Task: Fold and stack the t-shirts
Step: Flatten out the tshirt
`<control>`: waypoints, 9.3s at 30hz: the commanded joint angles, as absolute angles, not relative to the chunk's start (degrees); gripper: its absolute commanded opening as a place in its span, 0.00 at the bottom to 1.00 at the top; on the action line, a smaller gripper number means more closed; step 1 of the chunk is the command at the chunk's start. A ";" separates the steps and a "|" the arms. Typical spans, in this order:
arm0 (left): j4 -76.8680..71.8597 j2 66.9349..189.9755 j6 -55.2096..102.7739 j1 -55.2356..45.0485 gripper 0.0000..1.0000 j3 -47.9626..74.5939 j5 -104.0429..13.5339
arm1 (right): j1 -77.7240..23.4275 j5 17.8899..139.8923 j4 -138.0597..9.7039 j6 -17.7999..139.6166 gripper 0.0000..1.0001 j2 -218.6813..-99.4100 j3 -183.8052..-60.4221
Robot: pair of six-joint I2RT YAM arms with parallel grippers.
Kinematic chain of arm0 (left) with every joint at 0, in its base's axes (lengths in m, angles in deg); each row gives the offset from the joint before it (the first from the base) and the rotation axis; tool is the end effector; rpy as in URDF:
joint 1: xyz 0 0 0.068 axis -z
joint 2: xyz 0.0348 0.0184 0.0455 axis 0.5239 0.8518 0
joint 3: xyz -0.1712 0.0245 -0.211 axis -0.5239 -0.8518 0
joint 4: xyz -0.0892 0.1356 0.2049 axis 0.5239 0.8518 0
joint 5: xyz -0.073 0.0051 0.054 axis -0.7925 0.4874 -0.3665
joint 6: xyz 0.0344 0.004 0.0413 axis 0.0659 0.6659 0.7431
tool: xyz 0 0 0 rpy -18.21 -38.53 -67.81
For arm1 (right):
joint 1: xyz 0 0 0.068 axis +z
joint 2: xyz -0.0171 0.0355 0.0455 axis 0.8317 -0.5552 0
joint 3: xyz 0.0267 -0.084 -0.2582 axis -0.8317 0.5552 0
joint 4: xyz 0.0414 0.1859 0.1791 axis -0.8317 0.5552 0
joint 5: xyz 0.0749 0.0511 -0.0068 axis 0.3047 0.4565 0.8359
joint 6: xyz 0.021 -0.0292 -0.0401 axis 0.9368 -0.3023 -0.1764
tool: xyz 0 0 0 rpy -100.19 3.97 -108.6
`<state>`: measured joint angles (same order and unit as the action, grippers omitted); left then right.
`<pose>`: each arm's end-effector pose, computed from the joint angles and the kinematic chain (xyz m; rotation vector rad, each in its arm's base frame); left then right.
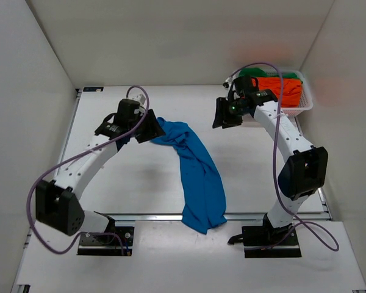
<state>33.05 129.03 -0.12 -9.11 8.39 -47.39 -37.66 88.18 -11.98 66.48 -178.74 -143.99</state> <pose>0.2637 -0.1162 0.3185 -0.1756 2.3969 -0.7068 0.3547 0.1304 0.3291 -0.2581 2.5782 0.5824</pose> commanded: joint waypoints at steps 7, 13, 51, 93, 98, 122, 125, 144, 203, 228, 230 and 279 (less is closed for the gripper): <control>30.62 153.04 0.29 -6.19 0.59 25.32 -35.25 | -41.50 95.34 -18.19 66.75 0.42 -170.87 -131.04; 35.35 164.47 1.96 -7.86 0.52 33.76 -29.71 | -41.77 93.23 -17.14 66.57 0.43 -168.50 -128.40; 30.89 160.40 -8.58 -9.44 0.00 35.98 -44.38 | -43.53 94.45 -17.31 67.98 0.44 -161.90 -117.41; 39.50 143.67 -13.86 -18.40 0.00 48.29 -44.64 | -5.31 86.28 -32.08 58.93 0.51 -167.43 -107.73; 39.07 141.64 -13.77 -20.52 0.00 45.91 -45.61 | -3.28 83.91 -30.24 59.02 0.52 -173.40 -110.10; 39.42 143.60 -13.25 -29.39 0.00 69.13 -42.29 | -27.44 74.77 -15.72 52.88 0.01 -166.58 -151.33; 36.87 138.84 -11.23 -29.83 0.00 66.22 -37.63 | -29.55 73.54 -18.36 51.28 0.00 -161.82 -151.25; 46.10 124.76 -10.85 -26.06 0.00 53.59 -26.26 | -51.63 92.43 -20.91 58.14 0.00 -146.08 -148.18; 43.02 142.96 -6.04 -25.27 0.62 -12.89 -27.24 | -41.42 68.97 -21.00 74.04 0.84 -157.24 -95.70; 46.97 139.69 -9.81 -27.28 0.00 23.87 -40.15 | -37.90 77.22 -17.76 75.71 0.00 -172.44 -119.64; 50.03 143.55 -9.99 -28.34 0.00 37.20 -39.98 | -39.83 82.48 -16.53 76.06 0.00 -173.76 -128.86; 27.19 138.99 11.80 -24.74 0.00 54.32 -23.73 | -45.38 86.72 -31.65 60.43 0.00 -176.55 -164.05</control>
